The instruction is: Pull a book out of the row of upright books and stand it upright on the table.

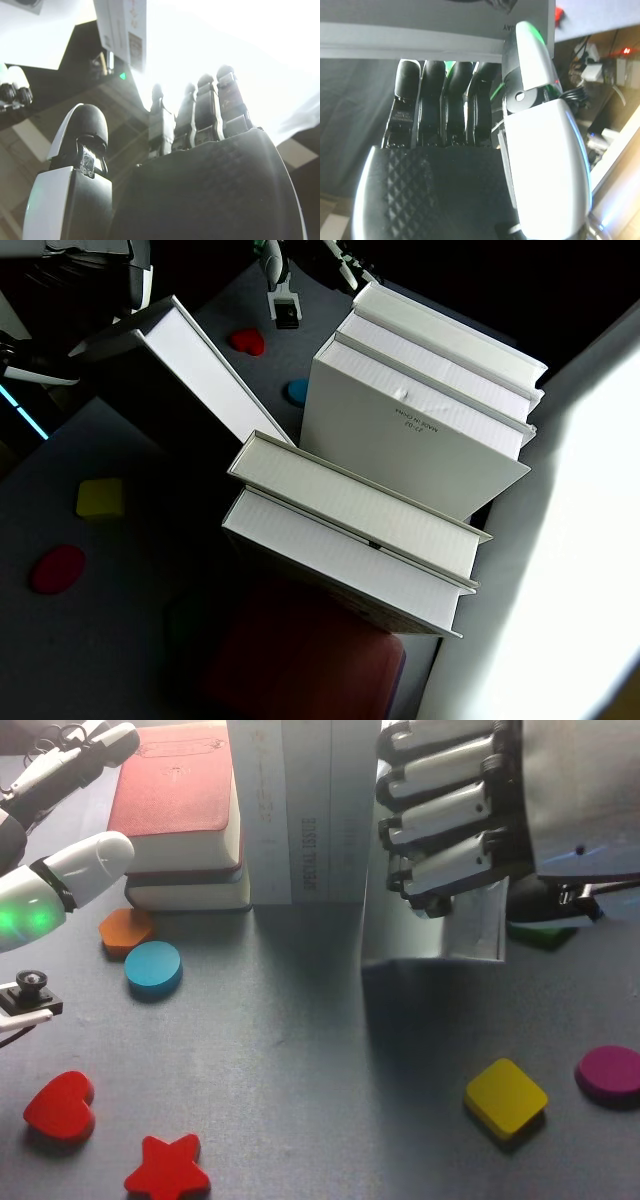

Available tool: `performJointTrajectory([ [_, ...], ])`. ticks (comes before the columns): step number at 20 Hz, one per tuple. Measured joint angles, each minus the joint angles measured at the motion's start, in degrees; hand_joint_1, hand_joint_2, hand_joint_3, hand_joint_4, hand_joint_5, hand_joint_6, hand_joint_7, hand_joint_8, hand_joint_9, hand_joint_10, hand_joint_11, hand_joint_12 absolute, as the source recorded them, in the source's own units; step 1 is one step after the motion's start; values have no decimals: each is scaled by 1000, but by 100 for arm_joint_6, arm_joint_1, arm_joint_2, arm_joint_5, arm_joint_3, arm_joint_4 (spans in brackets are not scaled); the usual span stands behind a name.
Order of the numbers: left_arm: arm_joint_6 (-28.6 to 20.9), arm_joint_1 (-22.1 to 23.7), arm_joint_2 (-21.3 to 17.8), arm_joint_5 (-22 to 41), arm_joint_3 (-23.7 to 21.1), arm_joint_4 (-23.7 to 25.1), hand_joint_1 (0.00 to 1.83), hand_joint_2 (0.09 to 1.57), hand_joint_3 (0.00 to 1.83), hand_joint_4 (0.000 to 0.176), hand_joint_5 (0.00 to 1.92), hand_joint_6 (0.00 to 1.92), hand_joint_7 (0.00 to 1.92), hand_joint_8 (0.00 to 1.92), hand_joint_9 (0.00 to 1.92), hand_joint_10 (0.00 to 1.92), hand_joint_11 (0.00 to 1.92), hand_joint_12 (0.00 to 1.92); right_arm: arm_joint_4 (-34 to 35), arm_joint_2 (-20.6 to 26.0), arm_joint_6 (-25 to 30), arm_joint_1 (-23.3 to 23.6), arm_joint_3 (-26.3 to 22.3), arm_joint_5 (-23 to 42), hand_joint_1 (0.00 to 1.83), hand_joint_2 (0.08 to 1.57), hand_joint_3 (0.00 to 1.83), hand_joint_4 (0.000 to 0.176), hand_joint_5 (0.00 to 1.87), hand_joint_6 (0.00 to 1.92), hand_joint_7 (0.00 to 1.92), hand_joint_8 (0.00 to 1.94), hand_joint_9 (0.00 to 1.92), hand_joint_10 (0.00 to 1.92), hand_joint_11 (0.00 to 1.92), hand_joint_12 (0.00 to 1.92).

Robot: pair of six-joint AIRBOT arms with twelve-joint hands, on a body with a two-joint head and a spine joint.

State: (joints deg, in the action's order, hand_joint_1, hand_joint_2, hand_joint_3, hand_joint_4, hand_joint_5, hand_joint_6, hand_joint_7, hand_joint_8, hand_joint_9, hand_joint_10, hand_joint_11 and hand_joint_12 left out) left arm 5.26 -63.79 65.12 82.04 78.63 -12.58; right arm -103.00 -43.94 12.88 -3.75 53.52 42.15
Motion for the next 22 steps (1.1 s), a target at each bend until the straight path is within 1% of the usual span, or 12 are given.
performJointTrajectory([
  [2, 0, 0, 0, -2, 0, -11, 291, 1366, 0, 70, 237, 1, 25, 1, 0, 0, 0, 0, 114, 59, 2, 0, -11, 92, 1059, 1387, 4, 0, 622, 1653, 417, 1739, 177, 1764, 11, 1921],
  [3, 0, 0, 0, 2, 0, -9, 287, 1365, 0, 48, 238, 2, 35, 5, 0, 0, 0, 0, 166, 76, 20, 0, -11, 160, 1059, 1387, 4, 0, 622, 1653, 417, 1739, 177, 1764, 11, 1921],
  [6, 0, 0, 35, 4, 9, -13, 284, 1364, 0, 74, 227, 1, 19, 1, 0, 0, 0, 0, 385, 188, 219, 0, -11, 492, 1059, 1387, 3, 0, 622, 1653, 417, 1739, 177, 1765, 11, 1921],
  [9, -4, 0, 42, -11, 17, -13, 329, 1370, 0, 45, 258, 12, 48, 9, 0, 0, 0, 0, 481, 251, 363, 4, -11, 761, 1059, 1387, 3, 0, 622, 1653, 417, 1740, 177, 1765, 11, 1921],
  [13, -26, 0, 50, -15, 37, -9, 306, 1376, 3, 36, 242, 4, 44, 4, 0, 0, 0, 0, 590, 153, 555, 90, 142, 837, 1059, 1388, 2, 0, 622, 1654, 417, 1740, 177, 1765, 11, 1921],
  [14, -31, 7, 79, -15, 74, -7, 308, 1375, 2, 50, 236, 1, 40, 2, 0, 0, 0, 0, 597, 46, 715, 111, 289, 817, 1059, 1388, 2, 0, 622, 1653, 417, 1739, 177, 1765, 11, 1921],
  [15, -37, 4, 85, -37, 76, -33, 234, 1363, 0, 6, 200, 2, 36, 0, 0, 0, 0, 0, 599, -179, 1036, 111, 577, 811, 1059, 1388, 2, 0, 622, 1654, 417, 1739, 177, 1765, 11, 1921],
  [16, -39, 7, 85, -42, 76, -31, 228, 1361, 0, 0, 199, 5, 48, 4, 0, 0, 0, 0, 619, -398, 1300, 111, 859, 772, 1059, 1388, 2, 0, 622, 1653, 417, 1740, 177, 1765, 11, 1921],
  [18, -42, 11, 94, -35, 83, -13, 260, 1365, 0, 0, 215, 12, 48, 4, 0, 0, 0, 0, 608, -813, 1753, 109, 1366, 656, 1059, 1388, 2, 0, 622, 1654, 417, 1739, 177, 1765, 11, 1921],
  [19, -44, 13, 133, -52, 133, -20, 306, 1380, 5, 27, 238, 19, 53, 4, 0, 0, 0, 0, 584, -1001, 1998, 109, 1602, 632, 1059, 1388, 2, 0, 622, 1654, 417, 1739, 177, 1765, 11, 1921],
  [21, -44, 11, 170, -120, 166, -57, 324, 1382, 3, 45, 236, 16, 45, 0, 0, 0, 0, 0, 514, -1285, 2334, 109, 1884, 699, 1059, 1388, 1, 0, 622, 1653, 417, 1740, 177, 1765, 11, 1921],
  [22, -44, 13, 170, -144, 166, -52, 317, 1382, 3, 36, 230, 12, 41, 0, 0, 0, 0, 0, 474, -1429, 2476, 111, 2009, 708, 1059, 1388, 1, 0, 622, 1654, 417, 1740, 177, 1765, 11, 1921],
])
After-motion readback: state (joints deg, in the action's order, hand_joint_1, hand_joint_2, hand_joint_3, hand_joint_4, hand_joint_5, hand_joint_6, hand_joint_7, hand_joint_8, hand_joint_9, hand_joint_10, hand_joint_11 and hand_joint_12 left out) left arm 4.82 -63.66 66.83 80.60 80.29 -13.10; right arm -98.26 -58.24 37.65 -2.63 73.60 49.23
